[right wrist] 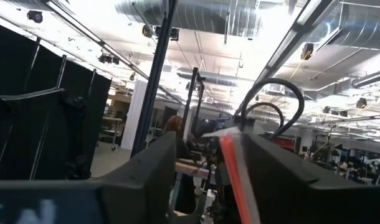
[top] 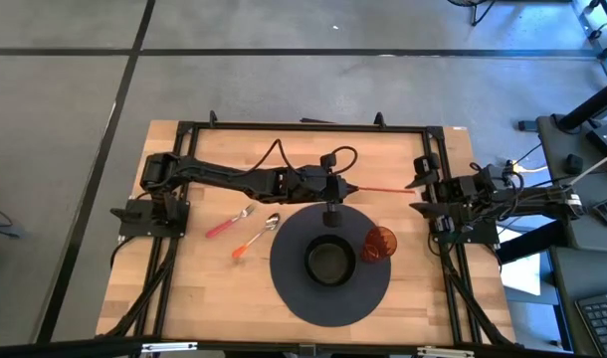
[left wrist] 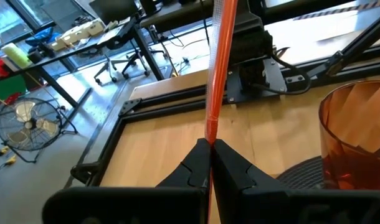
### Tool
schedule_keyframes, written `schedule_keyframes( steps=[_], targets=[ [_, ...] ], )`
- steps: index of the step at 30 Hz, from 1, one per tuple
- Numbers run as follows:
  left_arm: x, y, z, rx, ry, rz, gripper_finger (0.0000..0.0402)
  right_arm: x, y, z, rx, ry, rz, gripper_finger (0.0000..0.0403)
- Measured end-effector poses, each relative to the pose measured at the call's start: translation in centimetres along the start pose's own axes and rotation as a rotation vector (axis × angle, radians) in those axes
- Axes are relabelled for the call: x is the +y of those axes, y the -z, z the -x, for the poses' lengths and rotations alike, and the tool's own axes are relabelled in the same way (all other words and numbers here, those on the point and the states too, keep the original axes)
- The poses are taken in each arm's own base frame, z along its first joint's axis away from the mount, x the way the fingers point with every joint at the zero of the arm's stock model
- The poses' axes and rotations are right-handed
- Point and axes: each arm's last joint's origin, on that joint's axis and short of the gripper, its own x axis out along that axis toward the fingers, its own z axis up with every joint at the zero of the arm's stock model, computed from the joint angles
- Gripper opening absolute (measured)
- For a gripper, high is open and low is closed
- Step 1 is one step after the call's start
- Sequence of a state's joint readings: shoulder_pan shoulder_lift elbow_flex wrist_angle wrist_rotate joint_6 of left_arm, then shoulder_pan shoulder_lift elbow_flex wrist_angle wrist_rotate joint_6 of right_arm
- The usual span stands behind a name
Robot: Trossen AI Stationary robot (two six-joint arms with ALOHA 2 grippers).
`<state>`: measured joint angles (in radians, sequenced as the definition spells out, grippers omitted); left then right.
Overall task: Pick & Place Utensil
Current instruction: Put the orange straw into the brown cup
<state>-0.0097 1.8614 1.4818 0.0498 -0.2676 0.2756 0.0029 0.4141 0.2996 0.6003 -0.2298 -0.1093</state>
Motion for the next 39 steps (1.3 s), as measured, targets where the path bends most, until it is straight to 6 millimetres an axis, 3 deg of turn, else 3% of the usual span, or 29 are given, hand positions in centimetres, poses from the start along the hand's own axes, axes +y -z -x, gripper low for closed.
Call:
schedule_keyframes(
  steps=[7, 16, 25, 30, 39],
  targets=[
    [0.01, -0.01, 0.01, 0.0, 0.0, 0.0, 0.0002, -0.1, 0.04, 0.0, 0.006, 0.036, 0.003, 0.0207],
    [0.0, 0.03, 0.02, 0.005, 0.001, 0.0, 0.0002, -0.22, 0.32, -0.19, 0.025, 0.07, 0.032, 0.0126],
    [-0.04, 0.17, 0.04, 0.019, 0.005, -0.002, 0.0002, -0.37, 0.76, -0.59, 0.046, 0.101, 0.062, 0.0072],
    [-0.05, 0.22, 0.04, 0.024, 0.007, -0.003, 0.0002, -0.37, 0.78, -0.6, 0.047, 0.102, 0.074, 0.0014],
    [-0.21, 0.32, 0.15, 0.053, -0.046, 0.041, 0.0021, -0.37, 0.84, -0.59, 0.052, 0.102, 0.076, 0.0005]
  ],
)
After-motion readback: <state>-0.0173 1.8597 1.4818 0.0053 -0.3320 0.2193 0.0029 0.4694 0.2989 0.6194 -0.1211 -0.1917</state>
